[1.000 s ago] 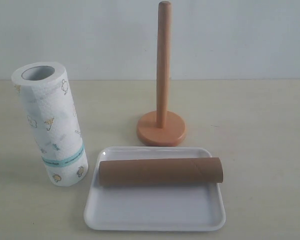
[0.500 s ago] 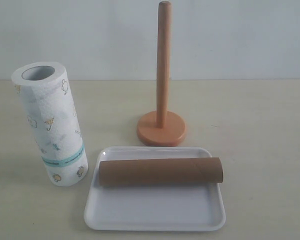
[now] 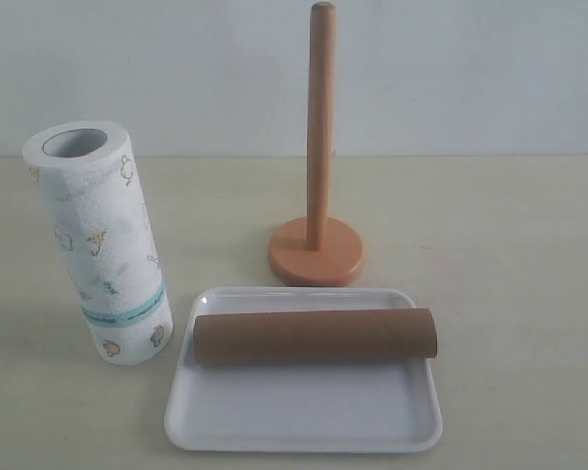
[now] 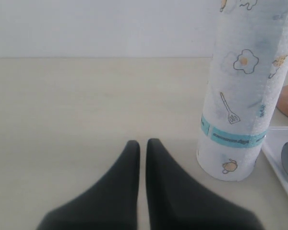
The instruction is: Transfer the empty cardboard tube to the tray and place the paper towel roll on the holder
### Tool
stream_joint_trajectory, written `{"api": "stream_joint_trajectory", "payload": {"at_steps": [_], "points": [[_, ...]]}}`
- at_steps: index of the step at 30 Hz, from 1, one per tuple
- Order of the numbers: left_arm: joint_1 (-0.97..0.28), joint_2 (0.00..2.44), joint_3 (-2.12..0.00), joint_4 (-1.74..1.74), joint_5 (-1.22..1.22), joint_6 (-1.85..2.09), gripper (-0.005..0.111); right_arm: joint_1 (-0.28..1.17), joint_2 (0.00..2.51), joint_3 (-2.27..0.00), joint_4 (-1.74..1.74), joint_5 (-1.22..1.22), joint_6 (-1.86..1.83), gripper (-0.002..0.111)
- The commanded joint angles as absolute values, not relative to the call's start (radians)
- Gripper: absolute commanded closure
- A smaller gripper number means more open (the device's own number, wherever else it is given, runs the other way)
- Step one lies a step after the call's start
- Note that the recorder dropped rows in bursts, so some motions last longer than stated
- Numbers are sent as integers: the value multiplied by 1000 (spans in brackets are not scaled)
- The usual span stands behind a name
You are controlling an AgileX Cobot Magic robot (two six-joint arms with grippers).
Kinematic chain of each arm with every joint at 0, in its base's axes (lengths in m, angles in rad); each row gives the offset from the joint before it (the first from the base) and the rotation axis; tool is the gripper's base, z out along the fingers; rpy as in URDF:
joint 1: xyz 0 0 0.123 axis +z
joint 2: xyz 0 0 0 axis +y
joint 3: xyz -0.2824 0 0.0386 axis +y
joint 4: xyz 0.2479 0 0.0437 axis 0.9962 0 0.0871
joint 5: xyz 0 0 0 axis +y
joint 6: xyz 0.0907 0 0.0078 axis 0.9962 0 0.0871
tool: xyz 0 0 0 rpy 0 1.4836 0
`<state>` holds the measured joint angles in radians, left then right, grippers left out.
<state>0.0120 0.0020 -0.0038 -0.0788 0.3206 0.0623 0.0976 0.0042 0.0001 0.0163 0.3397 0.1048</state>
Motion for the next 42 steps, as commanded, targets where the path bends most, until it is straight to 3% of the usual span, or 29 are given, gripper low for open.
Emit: {"api": "stream_joint_trajectory", "payload": {"at_steps": [1, 18, 32, 42], "points": [[17, 0, 0, -79, 317, 65, 103, 92, 0, 0, 16, 333, 105, 108], [17, 0, 0, -91, 308, 87, 103, 92, 0, 0, 16, 333, 105, 108], [17, 0, -443, -459, 337, 68, 103, 92, 0, 0, 16, 333, 105, 108], [17, 0, -493, -530, 104, 97, 103, 92, 0, 0, 16, 333, 105, 108]]}}
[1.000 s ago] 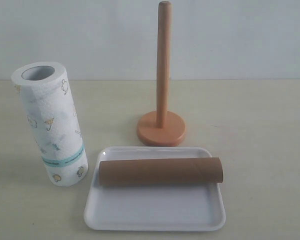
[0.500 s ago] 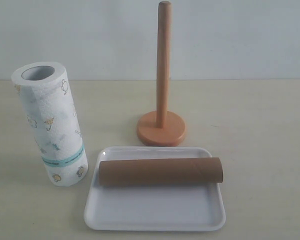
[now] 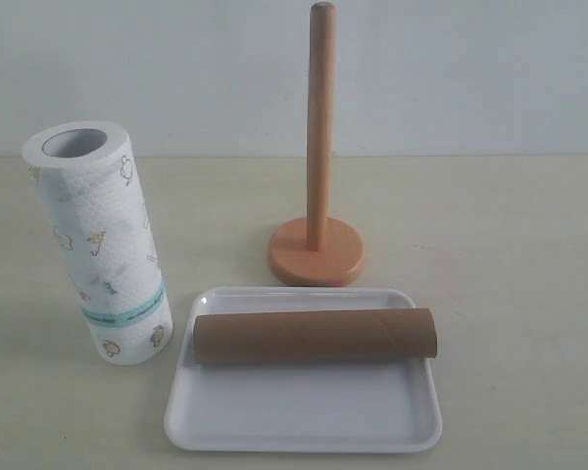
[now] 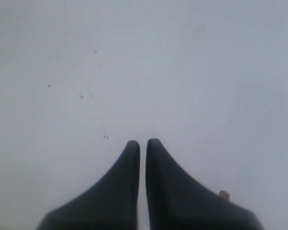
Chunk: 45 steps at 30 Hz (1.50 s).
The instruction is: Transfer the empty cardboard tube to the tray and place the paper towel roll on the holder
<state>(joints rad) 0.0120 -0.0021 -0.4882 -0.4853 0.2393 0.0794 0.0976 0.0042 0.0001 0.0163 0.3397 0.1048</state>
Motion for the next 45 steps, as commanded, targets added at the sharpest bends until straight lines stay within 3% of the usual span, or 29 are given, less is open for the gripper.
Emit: {"api": "stream_joint_trajectory", "payload": {"at_steps": [1, 10, 14, 18, 28, 36, 39, 43, 45], "points": [[17, 18, -493, -540, 60, 97, 103, 92, 0, 0, 16, 333, 105, 108], [17, 357, -491, -299, -218, -53, 103, 92, 0, 0, 16, 333, 105, 108], [-2, 521, -473, 65, -282, -311, 103, 92, 0, 0, 16, 333, 105, 108], [-22, 607, -365, 420, -547, -598, 103, 92, 0, 0, 16, 333, 105, 108], [-22, 807, -115, 487, -842, -521, 103, 92, 0, 0, 16, 333, 105, 108], [-22, 1095, -99, 520, -944, -419, 101, 92, 0, 0, 16, 334, 110, 108], [-22, 1183, -99, 524, -1008, -340, 84, 92, 0, 0, 16, 334, 110, 108], [-22, 1272, -99, 524, -1080, -259, 33, 92, 0, 0, 16, 334, 110, 108], [-22, 1302, -104, 527, -1113, -256, 13, 92, 0, 0, 16, 334, 110, 108]]}}
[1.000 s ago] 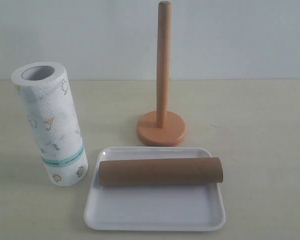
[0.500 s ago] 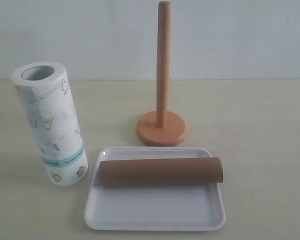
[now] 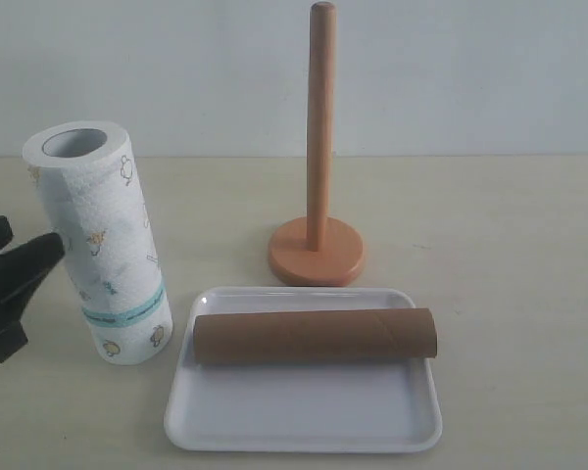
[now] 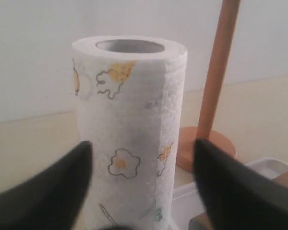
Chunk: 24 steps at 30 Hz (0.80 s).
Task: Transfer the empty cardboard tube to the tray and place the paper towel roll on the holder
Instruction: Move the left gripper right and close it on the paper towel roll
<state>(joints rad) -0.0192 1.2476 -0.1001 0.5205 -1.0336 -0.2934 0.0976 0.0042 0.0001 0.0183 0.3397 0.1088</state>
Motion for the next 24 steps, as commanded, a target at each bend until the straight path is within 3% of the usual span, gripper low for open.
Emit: {"api": "stream_joint_trajectory", "payload": {"at_steps": [1, 4, 24], "points": [[-22, 1317, -111, 541, -1120, -256, 6, 92, 0, 0, 16, 334, 110, 108], [-22, 1357, -139, 595, -1119, -258, -3, 92, 0, 0, 16, 334, 110, 108], [-22, 1618, -334, 626, -1129, -272, -3, 92, 0, 0, 16, 334, 110, 108]]}}
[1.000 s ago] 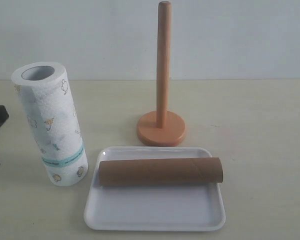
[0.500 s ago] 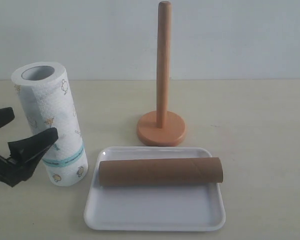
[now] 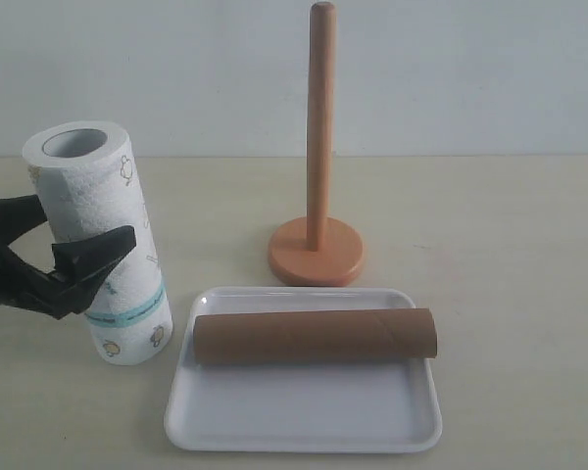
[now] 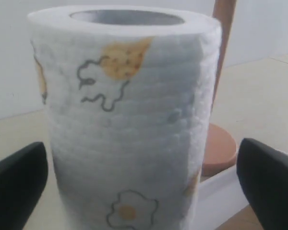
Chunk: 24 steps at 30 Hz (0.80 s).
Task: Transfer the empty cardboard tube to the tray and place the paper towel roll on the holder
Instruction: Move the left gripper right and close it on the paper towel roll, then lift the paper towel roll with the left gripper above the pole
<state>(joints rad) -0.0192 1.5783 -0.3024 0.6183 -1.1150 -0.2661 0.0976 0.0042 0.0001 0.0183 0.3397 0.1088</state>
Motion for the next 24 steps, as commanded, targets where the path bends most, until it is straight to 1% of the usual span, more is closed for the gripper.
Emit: {"api": "stream_joint_trajectory", "payload": {"at_steps": [1, 10, 12, 13, 14, 15, 17, 18, 20, 21, 24], "points": [[-22, 1628, -342, 626, -1129, -272, -3, 92, 0, 0, 16, 334, 110, 108], [-22, 1695, -390, 656, -1129, -253, -3, 92, 0, 0, 16, 334, 110, 108], [-22, 1695, -394, 655, -1129, -253, 1, 92, 0, 0, 16, 334, 110, 108], [-22, 1694, -397, 655, -1129, -253, 7, 92, 0, 0, 16, 334, 110, 108], [-22, 1692, -397, 655, -1131, -253, 16, 92, 0, 0, 16, 334, 110, 108], [-22, 1690, -397, 649, -1136, -253, 28, 92, 0, 0, 16, 334, 110, 108], [-22, 1687, -397, 638, -1136, -253, 53, 92, 0, 0, 16, 334, 110, 108], [-22, 1687, -397, 635, -1136, -253, 73, 92, 0, 0, 16, 334, 110, 108], [-22, 1687, -397, 635, -1136, -237, 99, 92, 0, 0, 16, 334, 110, 108], [-22, 1687, -397, 635, -1138, -198, 101, 92, 0, 0, 16, 334, 110, 108], [-22, 1685, -403, 635, -1189, -167, 101, 92, 0, 0, 16, 334, 110, 108]]}}
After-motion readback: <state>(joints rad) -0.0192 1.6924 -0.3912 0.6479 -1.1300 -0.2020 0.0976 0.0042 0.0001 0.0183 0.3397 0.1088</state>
